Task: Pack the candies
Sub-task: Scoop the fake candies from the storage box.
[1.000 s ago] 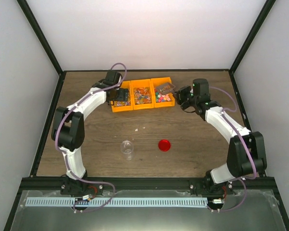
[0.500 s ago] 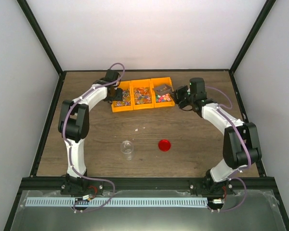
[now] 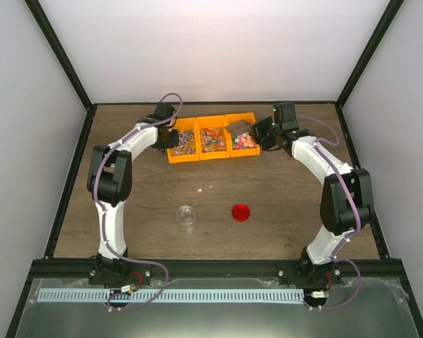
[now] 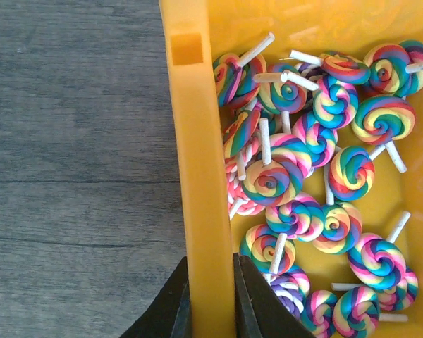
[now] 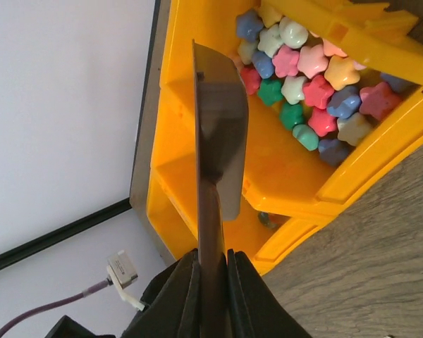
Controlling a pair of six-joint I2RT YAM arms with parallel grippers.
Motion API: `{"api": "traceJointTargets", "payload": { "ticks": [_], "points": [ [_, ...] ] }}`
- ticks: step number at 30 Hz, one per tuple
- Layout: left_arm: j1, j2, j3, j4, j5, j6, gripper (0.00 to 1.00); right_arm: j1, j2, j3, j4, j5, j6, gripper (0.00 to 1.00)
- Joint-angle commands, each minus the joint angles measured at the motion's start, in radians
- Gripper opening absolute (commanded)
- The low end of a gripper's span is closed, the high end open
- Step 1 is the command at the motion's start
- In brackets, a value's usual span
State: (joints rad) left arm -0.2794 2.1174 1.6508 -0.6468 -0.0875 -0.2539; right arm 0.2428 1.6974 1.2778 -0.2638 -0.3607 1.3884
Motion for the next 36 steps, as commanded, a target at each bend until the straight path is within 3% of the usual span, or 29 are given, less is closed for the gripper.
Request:
{"api": "traceJointTargets", "payload": {
  "ticks": [1,17,36],
  "points": [
    [-0.008,-0.024,-0.060,0.007,-0.031,-0.022,0.04,0.024,-0.032,0.059,-0.118,0.121,-0.015,0.01],
    [-0.014,-0.113,-0.182,0.102,-0.041,-0.169,0.04,0.096,-0.154,0.007,-0.295,0.308,0.070,0.01],
    [-0.035,-0.105,-0.209,0.120,0.004,-0.170,0.04,0.113,-0.027,0.023,-0.317,0.301,0.088,0.01]
  ]
}}
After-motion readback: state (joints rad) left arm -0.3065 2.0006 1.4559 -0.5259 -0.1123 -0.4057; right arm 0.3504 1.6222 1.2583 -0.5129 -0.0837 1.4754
